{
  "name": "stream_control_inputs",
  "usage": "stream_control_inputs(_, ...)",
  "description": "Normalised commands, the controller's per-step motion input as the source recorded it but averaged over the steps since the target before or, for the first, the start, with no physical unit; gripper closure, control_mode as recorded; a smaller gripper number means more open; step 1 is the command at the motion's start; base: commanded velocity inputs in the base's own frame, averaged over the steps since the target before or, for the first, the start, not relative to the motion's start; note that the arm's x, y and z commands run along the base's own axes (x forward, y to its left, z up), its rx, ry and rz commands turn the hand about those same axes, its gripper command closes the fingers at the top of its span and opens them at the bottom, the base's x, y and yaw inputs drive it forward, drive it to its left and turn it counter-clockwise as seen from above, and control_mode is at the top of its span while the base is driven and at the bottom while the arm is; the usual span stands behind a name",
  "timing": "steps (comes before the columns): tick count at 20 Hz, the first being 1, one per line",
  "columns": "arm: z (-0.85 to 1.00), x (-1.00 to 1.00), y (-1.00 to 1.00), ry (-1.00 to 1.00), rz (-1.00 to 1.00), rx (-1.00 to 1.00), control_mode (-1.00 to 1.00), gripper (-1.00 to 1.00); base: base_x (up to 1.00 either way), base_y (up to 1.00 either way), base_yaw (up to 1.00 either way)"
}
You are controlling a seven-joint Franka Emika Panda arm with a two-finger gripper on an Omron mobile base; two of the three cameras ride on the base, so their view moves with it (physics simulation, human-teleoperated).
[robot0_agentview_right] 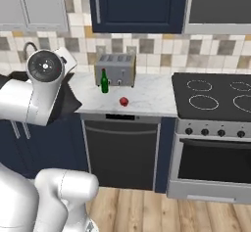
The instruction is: Place the liquor and beer on the top shelf of the fridge to keep them out of children's reach, and place the bell pepper on lower shelves for easy access.
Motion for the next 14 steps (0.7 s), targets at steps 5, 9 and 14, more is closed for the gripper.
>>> stream_control_inputs(5, 0.0, 0.0, 0.0, 0.0, 0.0, 0.0, 1.0, 1.0, -0.54, -0.31, -0.19)
stream_control_inputs(9, 0.0, 0.0, 0.0, 0.0, 0.0, 0.0, 1.0, 1.0, -0.44, -0.52, -0.33)
stream_control_inputs(14, 0.0, 0.0, 0.0, 0.0, 0.0, 0.0, 1.0, 1.0, -0.17, -0.74, -0.48)
